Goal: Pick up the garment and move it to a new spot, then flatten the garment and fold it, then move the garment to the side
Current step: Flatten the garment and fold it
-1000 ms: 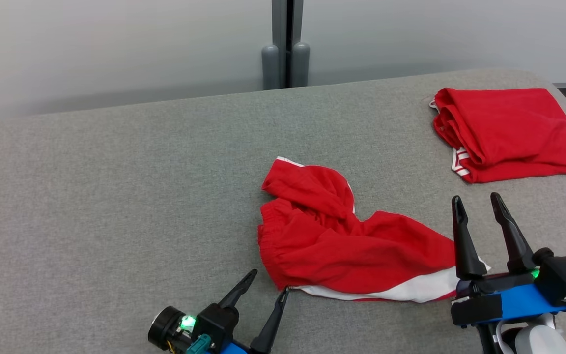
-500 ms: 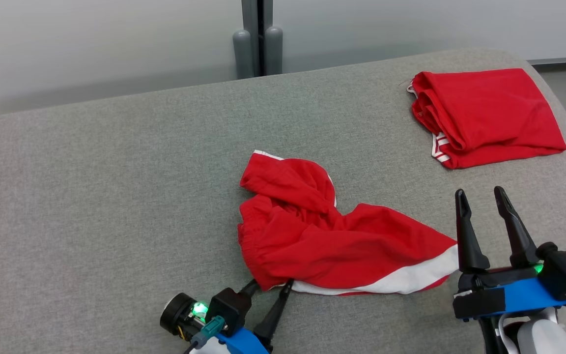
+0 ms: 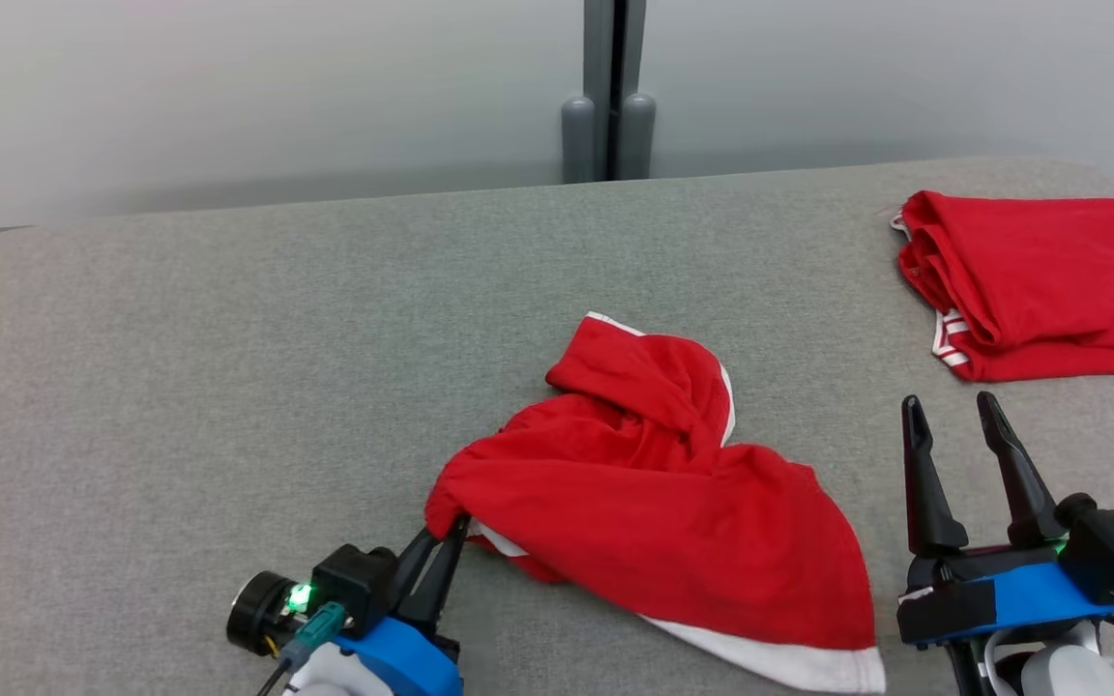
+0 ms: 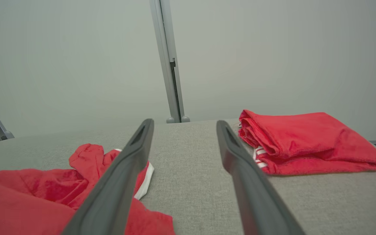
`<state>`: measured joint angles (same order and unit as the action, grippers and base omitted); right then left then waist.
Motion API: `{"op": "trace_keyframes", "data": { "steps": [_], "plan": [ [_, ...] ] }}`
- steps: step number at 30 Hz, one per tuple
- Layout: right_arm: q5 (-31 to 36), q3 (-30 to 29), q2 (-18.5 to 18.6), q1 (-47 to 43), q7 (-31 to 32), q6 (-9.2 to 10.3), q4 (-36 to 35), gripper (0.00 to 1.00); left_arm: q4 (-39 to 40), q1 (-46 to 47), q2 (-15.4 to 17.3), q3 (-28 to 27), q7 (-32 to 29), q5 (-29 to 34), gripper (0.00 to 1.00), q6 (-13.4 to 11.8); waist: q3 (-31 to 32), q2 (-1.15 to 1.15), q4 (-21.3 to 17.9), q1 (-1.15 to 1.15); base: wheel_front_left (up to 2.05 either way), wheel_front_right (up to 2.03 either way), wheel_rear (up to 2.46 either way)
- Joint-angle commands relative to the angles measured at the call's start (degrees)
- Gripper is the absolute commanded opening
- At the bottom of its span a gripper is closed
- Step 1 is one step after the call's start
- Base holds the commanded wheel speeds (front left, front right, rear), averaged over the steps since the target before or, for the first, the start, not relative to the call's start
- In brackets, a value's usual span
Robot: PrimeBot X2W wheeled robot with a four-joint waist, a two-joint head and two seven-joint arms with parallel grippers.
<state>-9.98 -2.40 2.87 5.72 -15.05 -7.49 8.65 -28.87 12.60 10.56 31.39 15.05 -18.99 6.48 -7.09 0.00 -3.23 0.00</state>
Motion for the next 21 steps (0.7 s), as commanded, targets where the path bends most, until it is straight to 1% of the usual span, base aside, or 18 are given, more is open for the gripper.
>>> {"op": "trace_keyframes", "data": {
  "steps": [1,9,12,13,14,15,16,21],
  "plan": [
    [0.1,-0.2,0.1,-0.1,-0.2,-0.01,0.3,1.00,0.4,-0.7,0.6,-0.9,0.2,0.4,0.00,-0.4,0.0,0.00,0.8,0.00,0.00,0.00,0.00],
    [0.0,-0.7,0.1,-0.5,-0.2,-0.01,1.4,1.00,1.0,-3.5,4.0,-6.0,0.2,-0.6,0.00,-1.4,0.5,0.00,3.4,0.00,0.00,0.00,0.00],
    [-0.1,-1.1,0.1,-0.6,-0.2,-0.01,1.9,1.00,0.2,-4.3,4.8,-6.6,0.2,-0.9,0.00,-1.3,0.5,0.00,4.1,0.00,0.00,0.00,0.00],
    [-0.1,-1.2,0.1,-0.6,-0.2,-0.01,2.1,1.00,0.1,-4.3,4.8,-6.6,0.2,-1.0,0.02,-1.1,0.6,0.00,4.2,0.00,0.00,0.00,0.00],
    [-0.2,-1.2,0.1,-0.6,-0.2,-0.01,2.3,1.00,0.0,-4.2,4.7,-6.4,0.2,-1.0,0.35,-1.1,0.7,0.00,4.4,0.00,0.00,0.00,0.00],
    [-0.3,-1.2,0.1,-0.7,-0.2,-0.01,2.5,1.00,-0.1,-4.2,4.6,-6.4,0.2,-1.0,0.90,-1.2,0.8,0.00,4.4,0.00,0.00,0.00,0.00],
    [-0.4,-1.3,0.1,-0.8,-0.2,-0.01,2.6,1.00,-0.1,-4.1,4.4,-6.4,0.2,-0.9,1.00,-1.2,1.0,0.00,4.6,0.00,0.00,0.00,0.00],
    [-0.5,-1.4,0.1,-1.1,-0.2,-0.01,2.9,1.00,0.1,-4.4,4.1,-6.8,0.2,-0.8,1.00,-1.4,1.7,0.00,5.0,0.00,0.00,0.00,0.00]
  ]
}}
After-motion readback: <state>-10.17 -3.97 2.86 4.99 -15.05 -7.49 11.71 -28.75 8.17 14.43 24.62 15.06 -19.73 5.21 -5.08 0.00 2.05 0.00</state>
